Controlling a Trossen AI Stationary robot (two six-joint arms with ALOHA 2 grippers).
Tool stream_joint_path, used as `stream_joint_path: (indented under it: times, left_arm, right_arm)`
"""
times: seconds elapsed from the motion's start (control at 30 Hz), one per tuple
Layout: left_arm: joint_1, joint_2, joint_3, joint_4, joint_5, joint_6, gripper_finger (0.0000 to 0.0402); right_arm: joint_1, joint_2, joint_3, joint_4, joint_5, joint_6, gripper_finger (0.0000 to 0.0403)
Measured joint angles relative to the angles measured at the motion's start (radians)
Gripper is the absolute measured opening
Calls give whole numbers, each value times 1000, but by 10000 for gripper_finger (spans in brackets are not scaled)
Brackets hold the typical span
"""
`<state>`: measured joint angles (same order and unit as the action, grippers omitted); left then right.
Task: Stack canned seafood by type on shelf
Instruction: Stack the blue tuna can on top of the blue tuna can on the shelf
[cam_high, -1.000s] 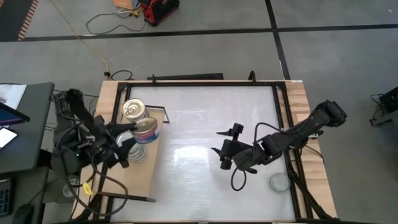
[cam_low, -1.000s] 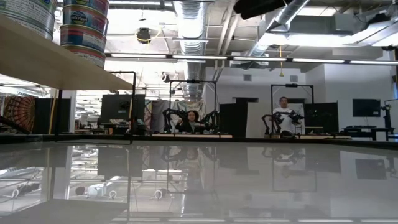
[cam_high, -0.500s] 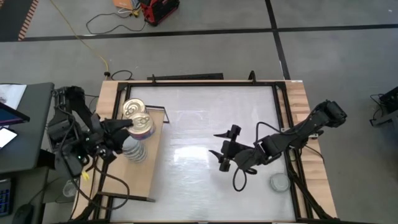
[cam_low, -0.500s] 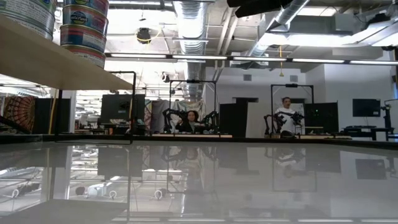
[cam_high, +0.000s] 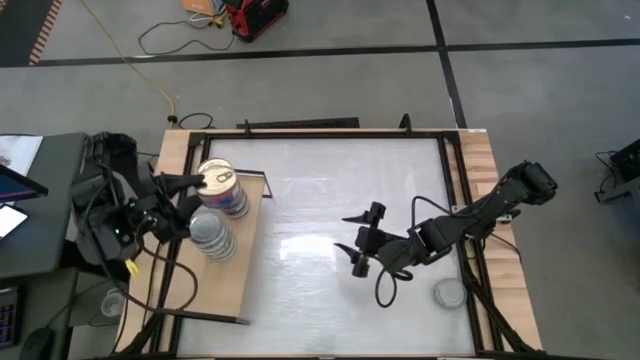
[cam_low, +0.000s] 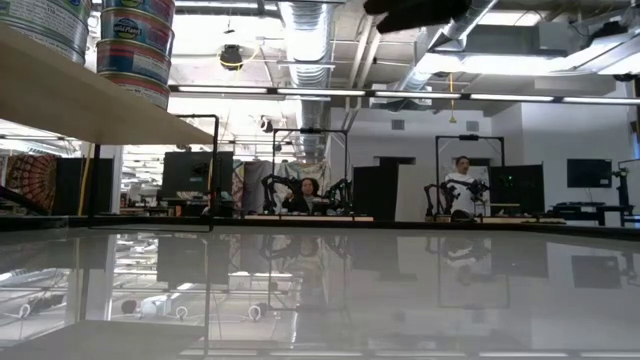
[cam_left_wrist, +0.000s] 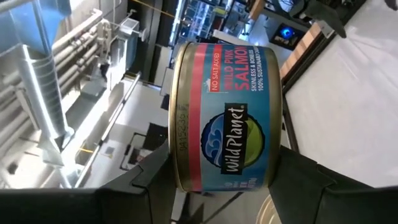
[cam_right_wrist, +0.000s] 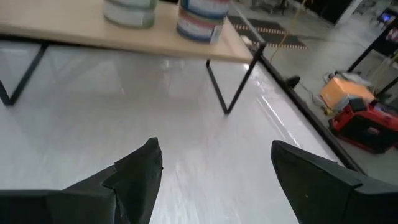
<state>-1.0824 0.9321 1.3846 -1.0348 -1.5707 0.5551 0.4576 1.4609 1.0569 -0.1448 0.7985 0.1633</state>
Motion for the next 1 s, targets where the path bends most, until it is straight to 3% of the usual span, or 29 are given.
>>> stream_joint_path:
  times: [0.13,0.4,0.5,0.67,0.77,1.0]
  left_arm:
    - [0,-28,0,-9,0,-15,203]
    - [0,-53,0,-5,-1,-19,203]
    - [0,-47,0,-6,-1,-11,203]
    - [0,-46,0,-38,0,-3,203]
    - [0,-48,0,-90,0,7,203]
    - [13,-49,0,-273,1,6,203]
  right_arm:
    - [11,20,0,145,2,-102,329]
    - [-49,205,14,811,-67,-670,329]
    - [-100,267,55,935,-113,-767,329]
    - [-197,295,183,807,-212,-785,329]
    - [-251,296,263,712,-348,-774,329]
    - [-326,295,374,675,-516,-957,329]
